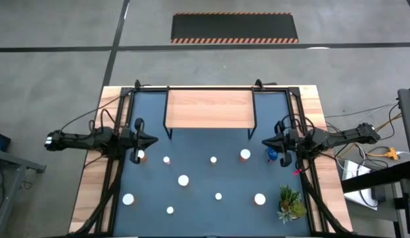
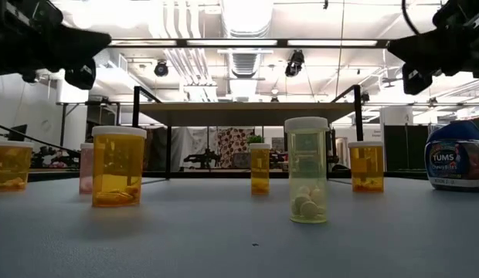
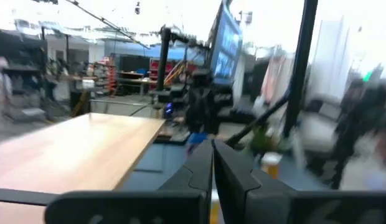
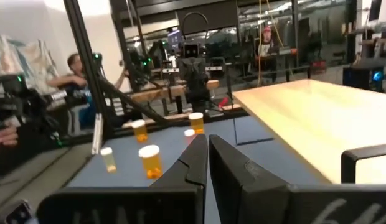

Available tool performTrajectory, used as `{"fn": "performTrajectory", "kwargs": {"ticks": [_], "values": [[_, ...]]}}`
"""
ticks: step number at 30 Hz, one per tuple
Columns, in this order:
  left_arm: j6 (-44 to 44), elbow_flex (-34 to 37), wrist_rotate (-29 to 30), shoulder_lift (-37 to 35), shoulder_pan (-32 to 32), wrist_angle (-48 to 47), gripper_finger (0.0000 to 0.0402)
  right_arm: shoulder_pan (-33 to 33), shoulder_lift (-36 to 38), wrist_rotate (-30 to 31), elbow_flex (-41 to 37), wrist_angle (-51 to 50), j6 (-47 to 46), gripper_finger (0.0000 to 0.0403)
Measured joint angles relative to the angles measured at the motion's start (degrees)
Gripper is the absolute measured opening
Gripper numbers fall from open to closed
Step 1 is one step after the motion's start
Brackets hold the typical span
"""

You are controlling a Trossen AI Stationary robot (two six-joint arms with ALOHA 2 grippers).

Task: Pick and place medicine bottles onto shelf by color
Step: Put the large orange pill bottle on the shelf

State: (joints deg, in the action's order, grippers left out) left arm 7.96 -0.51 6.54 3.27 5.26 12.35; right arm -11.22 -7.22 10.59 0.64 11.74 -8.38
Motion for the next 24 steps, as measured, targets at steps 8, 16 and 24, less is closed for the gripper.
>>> {"fn": "performTrajectory", "kwargs": {"ticks": [8,16,24], "values": [[5.14,0.00,-0.07,-0.02,0.02,7.44,0.0000,0.00,0.00,0.00,0.00,3.77,3.00,0.0009],[5.17,0.00,-0.15,-0.02,0.02,11.65,0.0000,-0.02,0.00,0.00,0.00,4.22,2.92,0.0009],[4.01,0.00,1.89,0.00,0.02,13.23,0.0000,0.00,0.00,0.00,0.00,3.54,2.90,0.0009]]}}
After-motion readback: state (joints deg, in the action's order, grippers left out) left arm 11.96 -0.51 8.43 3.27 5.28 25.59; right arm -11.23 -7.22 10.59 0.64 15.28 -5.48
